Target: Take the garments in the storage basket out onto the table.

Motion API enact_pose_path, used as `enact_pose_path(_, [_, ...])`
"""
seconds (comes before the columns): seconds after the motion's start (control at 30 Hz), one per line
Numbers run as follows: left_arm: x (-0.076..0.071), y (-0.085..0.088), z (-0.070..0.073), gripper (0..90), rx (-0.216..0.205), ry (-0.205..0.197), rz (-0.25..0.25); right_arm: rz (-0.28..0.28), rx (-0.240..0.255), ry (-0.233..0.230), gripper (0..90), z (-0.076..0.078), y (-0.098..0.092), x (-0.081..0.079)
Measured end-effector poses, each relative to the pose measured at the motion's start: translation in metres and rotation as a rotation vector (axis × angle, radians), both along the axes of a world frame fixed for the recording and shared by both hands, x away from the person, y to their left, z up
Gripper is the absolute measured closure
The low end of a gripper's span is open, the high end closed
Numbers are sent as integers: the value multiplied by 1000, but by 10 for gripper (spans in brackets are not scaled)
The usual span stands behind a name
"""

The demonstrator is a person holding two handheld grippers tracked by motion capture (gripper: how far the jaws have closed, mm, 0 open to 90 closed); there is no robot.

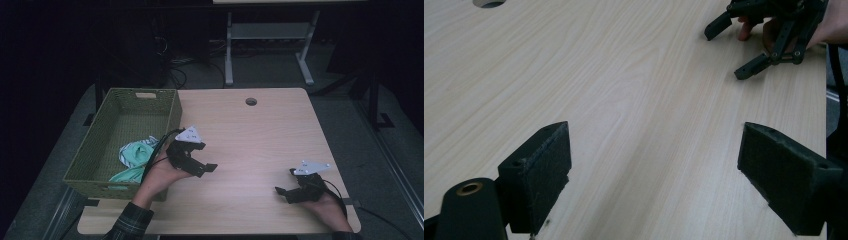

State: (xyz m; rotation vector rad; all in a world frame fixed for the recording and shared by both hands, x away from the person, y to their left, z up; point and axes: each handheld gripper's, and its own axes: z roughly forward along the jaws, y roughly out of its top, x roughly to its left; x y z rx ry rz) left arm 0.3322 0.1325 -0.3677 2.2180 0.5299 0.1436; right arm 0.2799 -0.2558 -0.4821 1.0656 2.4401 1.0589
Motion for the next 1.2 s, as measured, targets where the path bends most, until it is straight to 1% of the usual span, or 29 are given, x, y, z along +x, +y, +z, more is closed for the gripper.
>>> enact_pose_path(0.1, [0, 2, 1, 134, -8, 2, -4, 0, 0, 0, 109, 0, 0, 0])
enact_pose_path(0.27, [-1, 6, 5, 133, -3, 0, -9, 0, 0, 0, 109, 0, 0, 0])
enact_pose_path(0.37, [-2, 8, 7, 134, -17, -6, -7, 0, 0, -1, 109, 0, 0, 0])
enact_pose_path(0.43, [-1, 10, 7, 134, -16, -6, -6, 2, -1, -3, 109, 0, 0, 0])
enact_pose_path(0.5, [-1, 12, 7, 133, -16, -3, -1, 2, -1, -4, 109, 0, 0, 0])
enact_pose_path(0.57, [-1, 14, 7, 134, -28, 4, -3, 3, -1, -4, 109, 0, 0, 0])
enact_pose_path(0.63, [0, 15, 7, 134, -24, 2, -5, 2, -1, -4, 109, 0, 0, 0])
enact_pose_path(0.7, [-1, 17, 8, 134, -35, 9, 0, 0, 2, -3, 109, 0, 0, 0])
enact_pose_path(0.77, [0, 18, 9, 134, -27, 5, -4, 3, -1, -4, 109, 0, 0, 0])
enact_pose_path(0.9, [0, 21, 10, 134, -31, 4, 1, 3, -1, -5, 109, 0, 0, 0])
enact_pose_path(0.93, [0, 21, 11, 134, -36, 4, 4, 3, -1, -5, 109, 0, 0, 0])
enact_pose_path(0.97, [0, 23, 12, 134, -27, 2, 7, 3, -1, -5, 109, 0, 0, 0])
enact_pose_path(1.03, [0, 25, 12, 134, -25, 2, 12, 3, -1, -5, 109, 0, 0, 0])
enact_pose_path(1.1, [1, 28, 13, 134, -32, 0, 19, 3, -1, -5, 109, 0, 0, 0])
enact_pose_path(1.2, [1, 32, 13, 134, -23, -2, 24, 0, 2, -3, 109, 0, 0, 0])
